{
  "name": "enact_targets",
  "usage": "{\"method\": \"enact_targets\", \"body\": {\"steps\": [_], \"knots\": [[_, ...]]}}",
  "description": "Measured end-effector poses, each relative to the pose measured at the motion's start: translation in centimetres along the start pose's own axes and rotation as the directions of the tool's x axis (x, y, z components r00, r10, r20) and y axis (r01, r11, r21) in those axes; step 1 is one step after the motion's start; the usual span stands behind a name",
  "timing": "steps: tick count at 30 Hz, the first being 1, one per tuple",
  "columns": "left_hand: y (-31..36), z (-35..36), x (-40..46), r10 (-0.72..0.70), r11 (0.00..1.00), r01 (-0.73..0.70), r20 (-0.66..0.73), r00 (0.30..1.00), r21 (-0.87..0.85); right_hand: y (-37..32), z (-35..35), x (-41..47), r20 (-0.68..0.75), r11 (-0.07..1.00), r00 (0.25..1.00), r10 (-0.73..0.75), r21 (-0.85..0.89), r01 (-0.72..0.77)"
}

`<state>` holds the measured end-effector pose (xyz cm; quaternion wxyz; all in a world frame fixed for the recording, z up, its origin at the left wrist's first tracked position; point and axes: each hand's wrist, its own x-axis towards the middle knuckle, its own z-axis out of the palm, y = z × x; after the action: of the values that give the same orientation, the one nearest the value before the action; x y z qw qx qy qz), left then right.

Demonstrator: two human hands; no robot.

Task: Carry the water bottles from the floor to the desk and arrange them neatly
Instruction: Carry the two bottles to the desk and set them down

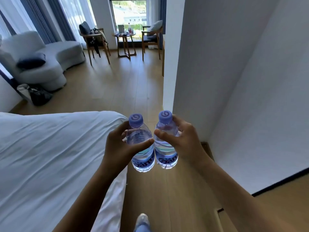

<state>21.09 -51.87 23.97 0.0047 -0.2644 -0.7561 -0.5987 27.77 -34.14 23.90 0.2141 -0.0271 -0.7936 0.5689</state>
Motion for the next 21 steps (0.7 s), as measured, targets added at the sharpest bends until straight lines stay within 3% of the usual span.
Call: {"method": "enact_targets", "body": {"steps": [21], "knots": [[-16.4, -5.6, 39.8, -0.004, 1.000, 0.001, 0.088, 0.996, 0.029, 11.7, 8.9, 39.0, -0.094, 0.996, 0.992, 0.089, 0.033, -0.086]]}}
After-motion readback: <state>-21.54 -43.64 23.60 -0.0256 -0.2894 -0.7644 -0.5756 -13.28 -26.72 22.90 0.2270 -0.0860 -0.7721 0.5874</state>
